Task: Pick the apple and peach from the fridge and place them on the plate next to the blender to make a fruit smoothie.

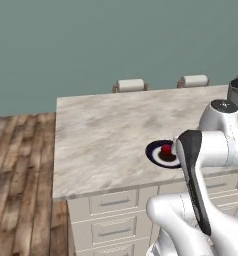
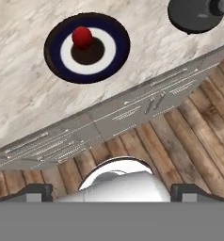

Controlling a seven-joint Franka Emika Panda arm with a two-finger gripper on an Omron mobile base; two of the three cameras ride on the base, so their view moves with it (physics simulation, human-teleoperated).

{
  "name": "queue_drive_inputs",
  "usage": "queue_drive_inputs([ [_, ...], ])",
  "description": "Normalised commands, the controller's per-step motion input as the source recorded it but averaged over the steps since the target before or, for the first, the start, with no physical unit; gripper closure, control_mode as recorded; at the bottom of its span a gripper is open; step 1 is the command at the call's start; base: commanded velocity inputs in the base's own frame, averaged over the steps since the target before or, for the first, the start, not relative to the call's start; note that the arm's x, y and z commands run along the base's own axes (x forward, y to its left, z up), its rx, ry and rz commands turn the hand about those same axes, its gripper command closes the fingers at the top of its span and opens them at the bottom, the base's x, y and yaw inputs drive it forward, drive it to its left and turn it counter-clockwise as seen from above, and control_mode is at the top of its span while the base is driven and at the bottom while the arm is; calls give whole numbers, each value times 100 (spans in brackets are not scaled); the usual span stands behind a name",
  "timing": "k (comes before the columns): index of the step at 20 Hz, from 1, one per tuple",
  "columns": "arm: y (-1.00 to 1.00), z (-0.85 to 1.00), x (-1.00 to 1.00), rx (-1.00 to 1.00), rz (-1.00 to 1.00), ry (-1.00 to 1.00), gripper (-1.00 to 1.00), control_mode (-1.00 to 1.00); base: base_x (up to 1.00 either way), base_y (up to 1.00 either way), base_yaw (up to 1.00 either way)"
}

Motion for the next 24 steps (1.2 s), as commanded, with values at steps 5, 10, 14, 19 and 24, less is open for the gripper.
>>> queue_drive_inputs([
  [5, -8, 0, -60, 0, -23, -14, -100, 100, -36, -6, -13],
  [10, 0, 0, 0, 0, 0, 0, -100, 100, -69, -30, -48],
  [14, 0, 0, 0, 0, 0, 0, -100, 100, -15, -32, -70],
  [19, 0, 0, 0, 0, 0, 0, -100, 100, 0, -44, -80],
  [24, 0, 0, 0, 0, 0, 0, -100, 100, 0, -45, -81],
])
